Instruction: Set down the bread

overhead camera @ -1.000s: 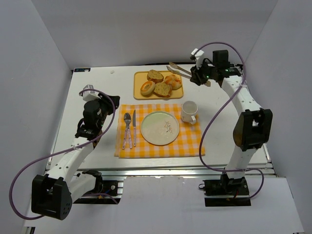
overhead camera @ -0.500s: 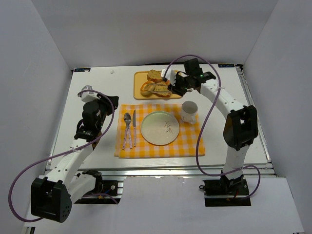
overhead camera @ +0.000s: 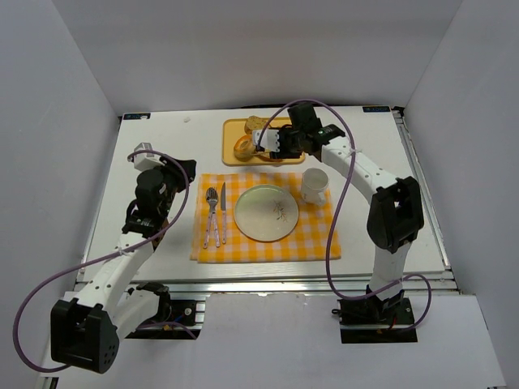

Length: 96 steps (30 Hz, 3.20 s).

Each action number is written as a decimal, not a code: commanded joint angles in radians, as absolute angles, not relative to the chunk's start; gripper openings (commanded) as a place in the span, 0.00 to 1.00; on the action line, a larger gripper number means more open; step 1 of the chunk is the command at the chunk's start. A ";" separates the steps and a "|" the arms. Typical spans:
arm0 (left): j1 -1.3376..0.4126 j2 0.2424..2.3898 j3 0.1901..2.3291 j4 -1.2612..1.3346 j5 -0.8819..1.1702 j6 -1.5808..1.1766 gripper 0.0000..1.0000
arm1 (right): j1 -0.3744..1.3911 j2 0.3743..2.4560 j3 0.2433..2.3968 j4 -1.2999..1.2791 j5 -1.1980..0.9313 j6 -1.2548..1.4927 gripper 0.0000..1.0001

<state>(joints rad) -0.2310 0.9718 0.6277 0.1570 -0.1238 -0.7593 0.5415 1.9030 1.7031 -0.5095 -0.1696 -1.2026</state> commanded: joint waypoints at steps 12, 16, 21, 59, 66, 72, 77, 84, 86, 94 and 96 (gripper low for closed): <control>-0.225 0.900 0.595 0.140 -0.149 -0.750 0.44 | 0.583 1.916 1.670 -0.425 -0.071 -1.379 0.51; -0.225 0.893 0.592 0.140 -0.150 -0.753 0.44 | 0.589 1.954 1.695 -0.429 -0.058 -1.394 0.52; -0.225 0.879 0.595 0.126 -0.156 -0.749 0.44 | 0.592 1.985 1.704 -0.439 -0.040 -1.413 0.51; -0.225 0.891 0.612 0.132 -0.152 -0.752 0.44 | 0.597 1.488 1.257 -0.459 -0.265 -1.324 0.13; -0.225 0.914 0.614 0.147 -0.132 -0.758 0.44 | 0.597 1.338 1.046 -0.529 -0.307 -1.305 0.15; -0.225 0.925 0.612 0.160 -0.126 -0.764 0.44 | 0.597 1.310 0.980 -0.515 -0.302 -1.272 0.25; -0.225 0.922 0.617 0.152 -0.130 -0.762 0.44 | 0.598 1.299 0.977 -0.531 -0.308 -1.264 0.48; -0.225 0.910 0.603 0.150 -0.133 -0.765 0.44 | 0.597 1.229 0.995 -0.572 -0.371 -1.261 0.52; -0.225 0.910 0.603 0.149 -0.132 -0.767 0.44 | 0.598 1.217 1.003 -0.583 -0.380 -1.246 0.52; -0.225 0.919 0.614 0.150 -0.127 -0.764 0.44 | 0.585 1.196 1.086 -0.509 -0.393 -1.068 0.44; -0.225 0.928 0.617 0.158 -0.121 -0.764 0.44 | 0.559 1.268 1.150 -0.477 -0.376 -1.017 0.39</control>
<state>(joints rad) -0.2310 0.9279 0.5968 0.1425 -0.1402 -0.7658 0.5880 1.2125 1.0542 -0.5735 -0.3752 -1.1305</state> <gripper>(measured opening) 0.440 0.403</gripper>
